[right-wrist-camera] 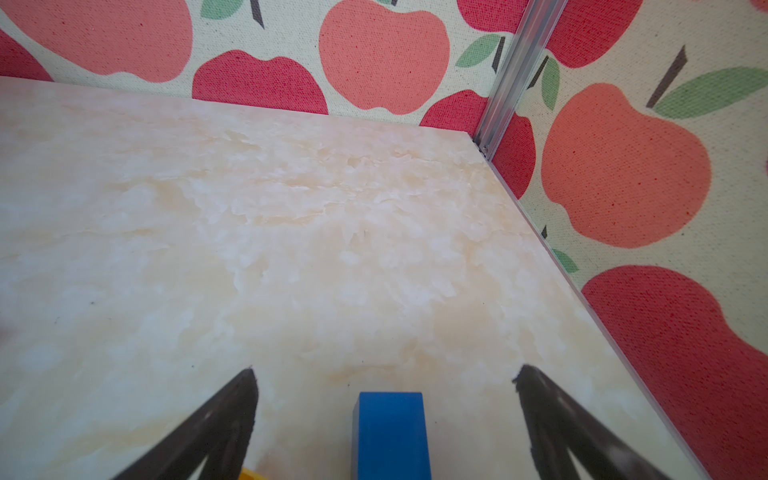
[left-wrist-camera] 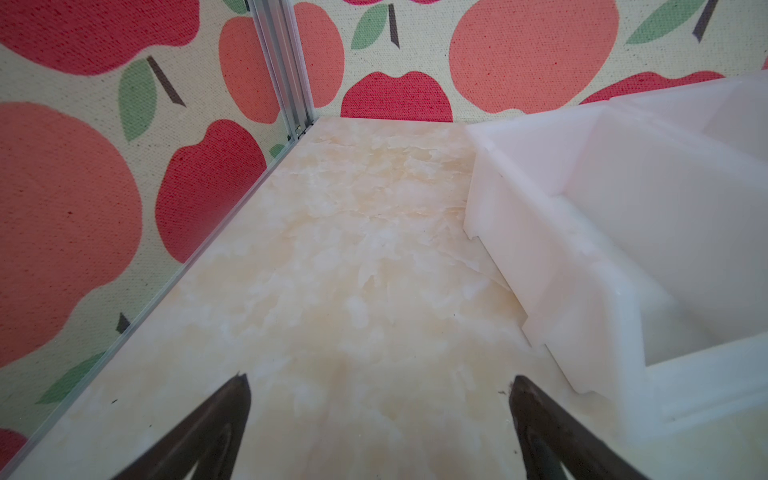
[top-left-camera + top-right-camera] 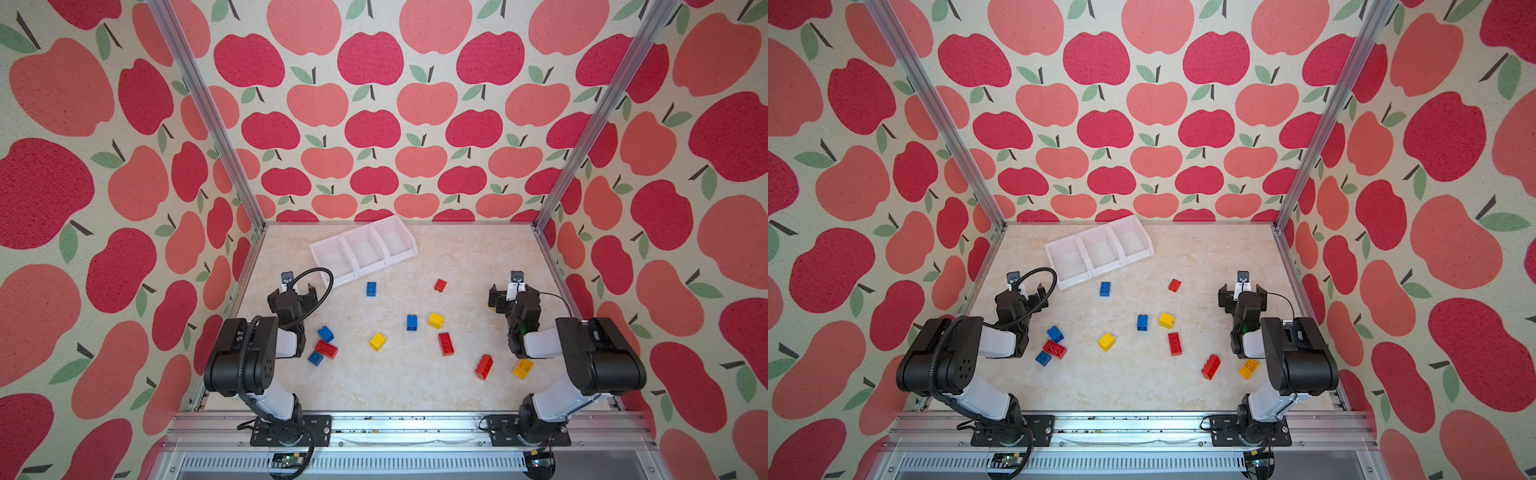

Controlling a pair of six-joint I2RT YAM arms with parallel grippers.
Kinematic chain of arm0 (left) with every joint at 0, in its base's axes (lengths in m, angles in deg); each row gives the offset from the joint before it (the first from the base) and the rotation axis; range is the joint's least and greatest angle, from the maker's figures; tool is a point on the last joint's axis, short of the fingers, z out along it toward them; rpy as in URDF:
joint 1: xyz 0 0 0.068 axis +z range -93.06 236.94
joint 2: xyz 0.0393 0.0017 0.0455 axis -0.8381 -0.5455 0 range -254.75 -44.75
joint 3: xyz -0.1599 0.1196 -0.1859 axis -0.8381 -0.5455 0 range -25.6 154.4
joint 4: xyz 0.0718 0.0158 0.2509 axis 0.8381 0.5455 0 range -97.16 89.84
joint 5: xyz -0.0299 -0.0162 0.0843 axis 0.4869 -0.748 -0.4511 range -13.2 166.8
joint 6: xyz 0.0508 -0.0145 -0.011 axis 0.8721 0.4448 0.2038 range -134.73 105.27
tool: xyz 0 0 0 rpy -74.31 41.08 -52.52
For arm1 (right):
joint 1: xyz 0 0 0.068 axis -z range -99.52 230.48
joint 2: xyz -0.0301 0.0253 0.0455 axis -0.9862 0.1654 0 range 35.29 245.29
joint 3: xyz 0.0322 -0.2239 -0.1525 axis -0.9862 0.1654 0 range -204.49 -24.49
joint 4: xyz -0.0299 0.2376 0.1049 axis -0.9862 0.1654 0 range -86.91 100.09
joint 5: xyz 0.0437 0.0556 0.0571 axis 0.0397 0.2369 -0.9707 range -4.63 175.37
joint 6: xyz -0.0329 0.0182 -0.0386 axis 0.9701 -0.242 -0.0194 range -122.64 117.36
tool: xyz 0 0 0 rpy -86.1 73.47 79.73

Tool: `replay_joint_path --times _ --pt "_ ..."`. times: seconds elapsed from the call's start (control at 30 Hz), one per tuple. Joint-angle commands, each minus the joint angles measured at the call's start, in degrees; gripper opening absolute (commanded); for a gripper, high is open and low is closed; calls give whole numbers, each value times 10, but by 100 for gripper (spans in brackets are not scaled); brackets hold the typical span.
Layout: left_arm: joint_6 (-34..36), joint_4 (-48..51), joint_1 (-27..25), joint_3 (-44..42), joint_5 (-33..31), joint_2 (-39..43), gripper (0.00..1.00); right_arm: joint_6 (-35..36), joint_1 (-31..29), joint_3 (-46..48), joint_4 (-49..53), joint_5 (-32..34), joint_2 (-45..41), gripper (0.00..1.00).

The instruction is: Sort the legos into containers by color

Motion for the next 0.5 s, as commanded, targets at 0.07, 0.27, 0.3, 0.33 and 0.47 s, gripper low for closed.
replay_joint_path --times 0.07,0.27,0.3,0.33,0.47 --pt "-7 -2 2 6 -23 3 99 -9 -2 -10 15 4 -16 99" --pt "1 -28 -9 -14 -25 16 99 18 -30 -51 161 37 -103 99" --pt "3 -36 -10 -16 -25 14 99 18 -35 -59 188 43 -117 99" --pt "4 -35 -9 -16 -25 14 99 17 -39 -64 210 47 -129 99" --pt "-2 1 -2 -1 -12 19 100 0 -49 -71 254 40 -172 99"
